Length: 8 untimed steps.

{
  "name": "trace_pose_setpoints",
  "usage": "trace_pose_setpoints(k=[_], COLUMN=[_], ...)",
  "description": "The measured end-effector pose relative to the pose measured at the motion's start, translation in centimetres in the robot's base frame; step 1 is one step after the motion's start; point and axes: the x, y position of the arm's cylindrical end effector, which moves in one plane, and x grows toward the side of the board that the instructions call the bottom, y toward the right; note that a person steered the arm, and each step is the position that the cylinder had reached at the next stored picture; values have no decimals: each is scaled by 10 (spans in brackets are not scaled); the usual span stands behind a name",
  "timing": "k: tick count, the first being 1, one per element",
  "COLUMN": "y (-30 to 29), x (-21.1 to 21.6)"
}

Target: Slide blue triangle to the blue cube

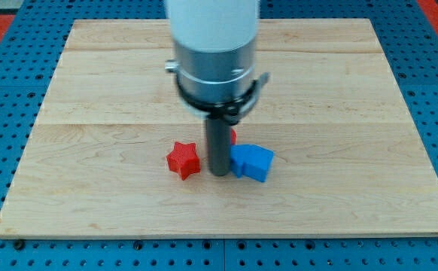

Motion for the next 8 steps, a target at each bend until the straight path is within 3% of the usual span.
trace_pose_setpoints(k=[1,2,3,4,5,6,7,8], y=[60,62,102,111,58,-3,-22,5], x=[-1,5,-2,-3,47,10,-45,-64])
